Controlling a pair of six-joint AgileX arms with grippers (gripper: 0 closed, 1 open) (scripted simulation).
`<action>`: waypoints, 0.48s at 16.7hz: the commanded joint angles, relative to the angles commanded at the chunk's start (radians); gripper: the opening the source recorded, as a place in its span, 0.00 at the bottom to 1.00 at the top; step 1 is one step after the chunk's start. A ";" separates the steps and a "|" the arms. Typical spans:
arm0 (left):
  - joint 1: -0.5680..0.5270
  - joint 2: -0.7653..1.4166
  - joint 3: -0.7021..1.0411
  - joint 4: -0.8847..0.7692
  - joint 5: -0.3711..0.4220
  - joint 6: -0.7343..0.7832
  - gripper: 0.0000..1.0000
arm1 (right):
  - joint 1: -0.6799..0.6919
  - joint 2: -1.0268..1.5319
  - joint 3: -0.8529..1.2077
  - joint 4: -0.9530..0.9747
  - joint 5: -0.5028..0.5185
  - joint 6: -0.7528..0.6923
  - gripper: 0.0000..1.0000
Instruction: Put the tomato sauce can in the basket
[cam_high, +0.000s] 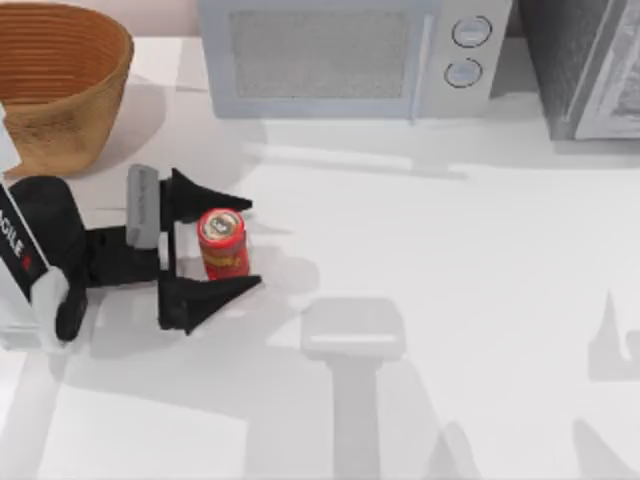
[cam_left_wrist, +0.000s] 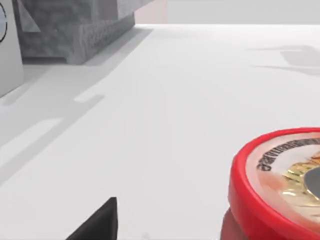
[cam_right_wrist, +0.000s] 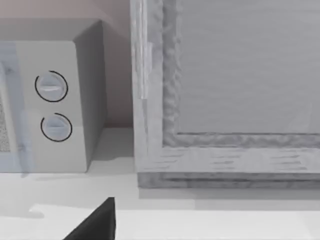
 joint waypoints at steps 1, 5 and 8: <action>-0.004 -0.001 -0.001 0.005 -0.004 -0.005 1.00 | 0.000 0.000 0.000 0.000 0.000 0.000 1.00; -0.004 -0.001 -0.001 0.005 -0.004 -0.005 1.00 | 0.000 0.000 0.000 0.000 0.000 0.000 1.00; -0.004 -0.001 -0.001 0.005 -0.004 -0.005 0.77 | 0.000 0.000 0.000 0.000 0.000 0.000 1.00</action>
